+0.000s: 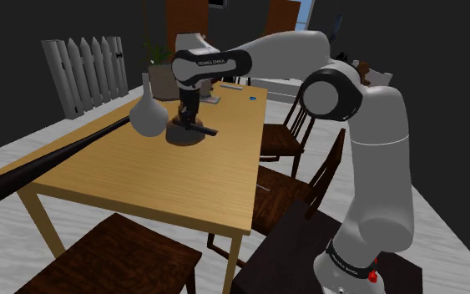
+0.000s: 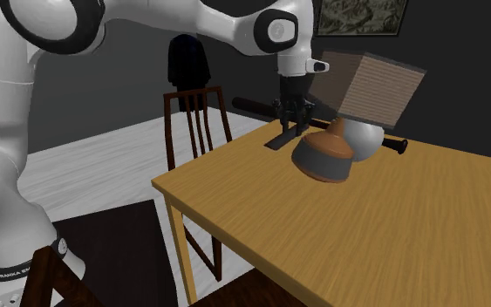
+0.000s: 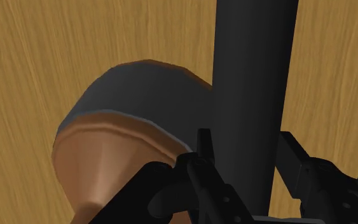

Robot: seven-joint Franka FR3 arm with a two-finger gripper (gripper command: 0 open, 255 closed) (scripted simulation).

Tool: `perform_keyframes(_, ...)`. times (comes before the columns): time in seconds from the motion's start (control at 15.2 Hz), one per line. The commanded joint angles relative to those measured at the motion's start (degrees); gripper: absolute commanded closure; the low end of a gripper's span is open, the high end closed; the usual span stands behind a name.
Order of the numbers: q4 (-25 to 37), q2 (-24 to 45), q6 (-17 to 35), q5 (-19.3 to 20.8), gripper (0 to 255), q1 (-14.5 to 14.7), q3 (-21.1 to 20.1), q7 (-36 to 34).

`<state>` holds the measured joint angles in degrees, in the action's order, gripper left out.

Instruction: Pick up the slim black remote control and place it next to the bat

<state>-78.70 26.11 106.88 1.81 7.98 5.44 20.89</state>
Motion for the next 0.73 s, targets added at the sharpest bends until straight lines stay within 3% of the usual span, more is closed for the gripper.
perform_keyframes(0.0, 4.9, 3.0, -2.0, 0.1, 255, 1.5, -0.6, -2.2)
perform_keyframes(0.33, 21.8, 13.3, -8.9, 0.2, 255, 4.6, -1.7, -6.4)
perform_keyframes(0.53, 39.7, 23.7, -16.6, 0.1, 255, 6.0, -2.1, -8.3)
perform_keyframes(0.66, 35.3, 22.1, -13.8, 0.1, 255, 6.1, -2.1, -8.5)
